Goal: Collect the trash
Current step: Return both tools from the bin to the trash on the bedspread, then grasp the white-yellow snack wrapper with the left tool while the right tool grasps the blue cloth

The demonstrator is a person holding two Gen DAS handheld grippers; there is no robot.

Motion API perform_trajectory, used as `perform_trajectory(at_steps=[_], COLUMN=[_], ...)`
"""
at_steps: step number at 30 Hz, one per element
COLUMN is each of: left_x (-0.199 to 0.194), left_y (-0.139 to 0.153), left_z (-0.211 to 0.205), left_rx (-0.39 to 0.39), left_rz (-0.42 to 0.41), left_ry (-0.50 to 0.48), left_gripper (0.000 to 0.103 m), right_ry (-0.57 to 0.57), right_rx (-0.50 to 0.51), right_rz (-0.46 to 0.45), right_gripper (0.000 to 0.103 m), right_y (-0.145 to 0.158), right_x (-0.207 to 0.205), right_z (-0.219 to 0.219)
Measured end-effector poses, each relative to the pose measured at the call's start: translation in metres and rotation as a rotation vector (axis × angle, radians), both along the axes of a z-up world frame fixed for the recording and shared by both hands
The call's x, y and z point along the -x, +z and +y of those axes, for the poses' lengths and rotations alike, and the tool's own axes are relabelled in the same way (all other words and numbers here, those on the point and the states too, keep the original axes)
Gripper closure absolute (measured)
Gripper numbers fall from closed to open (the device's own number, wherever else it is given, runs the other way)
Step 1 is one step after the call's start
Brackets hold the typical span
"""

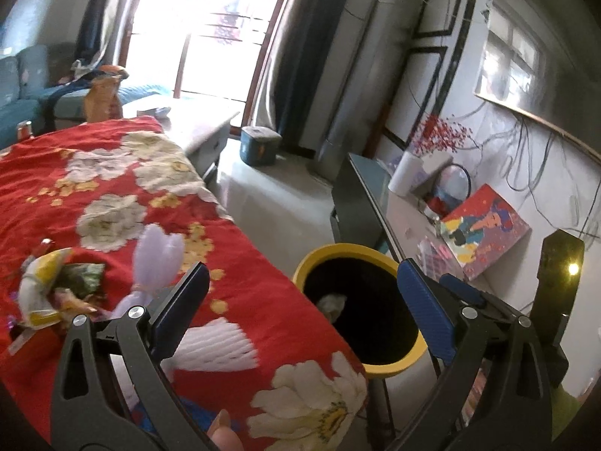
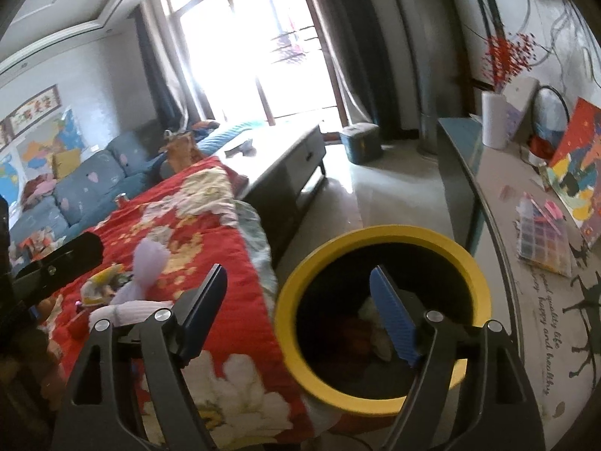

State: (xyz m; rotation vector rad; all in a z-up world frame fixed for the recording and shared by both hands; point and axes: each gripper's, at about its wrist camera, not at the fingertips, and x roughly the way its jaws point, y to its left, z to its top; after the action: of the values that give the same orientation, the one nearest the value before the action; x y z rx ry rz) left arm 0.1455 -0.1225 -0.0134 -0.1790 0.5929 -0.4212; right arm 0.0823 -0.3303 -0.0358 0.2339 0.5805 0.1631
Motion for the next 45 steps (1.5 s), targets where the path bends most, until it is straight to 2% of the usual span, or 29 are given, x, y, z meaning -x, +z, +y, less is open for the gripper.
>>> perform_trajectory(at_steps=[20, 31, 39, 45], left_x=[0.023, 0.029, 0.032, 0.027], left_y=[0.002, 0.003, -0.008, -0.023], left_z=[0.086, 0.135, 0.173, 0.2], left_rx=[0.043, 0.057, 0.038, 0.007], left_rz=[-0.025, -0.028, 0.002, 0.062], left_ry=[0.18, 0.279, 0.352, 0.396], left_gripper=[0.011, 0.011, 0.011, 0.011], right_ry=[0.226, 0.382, 0.465, 0.517], right_rx=[0.039, 0.058, 0.079, 0.102], right_rz=[-0.024, 0.013, 0.044, 0.083], right_gripper=[0.026, 0.026, 0.026, 0.026], right_y=[0.01, 0.001, -0.008, -0.02], right_x=[0.011, 0.019, 0.023, 0.021], right_z=[0.088, 0.143, 0.173, 0.196])
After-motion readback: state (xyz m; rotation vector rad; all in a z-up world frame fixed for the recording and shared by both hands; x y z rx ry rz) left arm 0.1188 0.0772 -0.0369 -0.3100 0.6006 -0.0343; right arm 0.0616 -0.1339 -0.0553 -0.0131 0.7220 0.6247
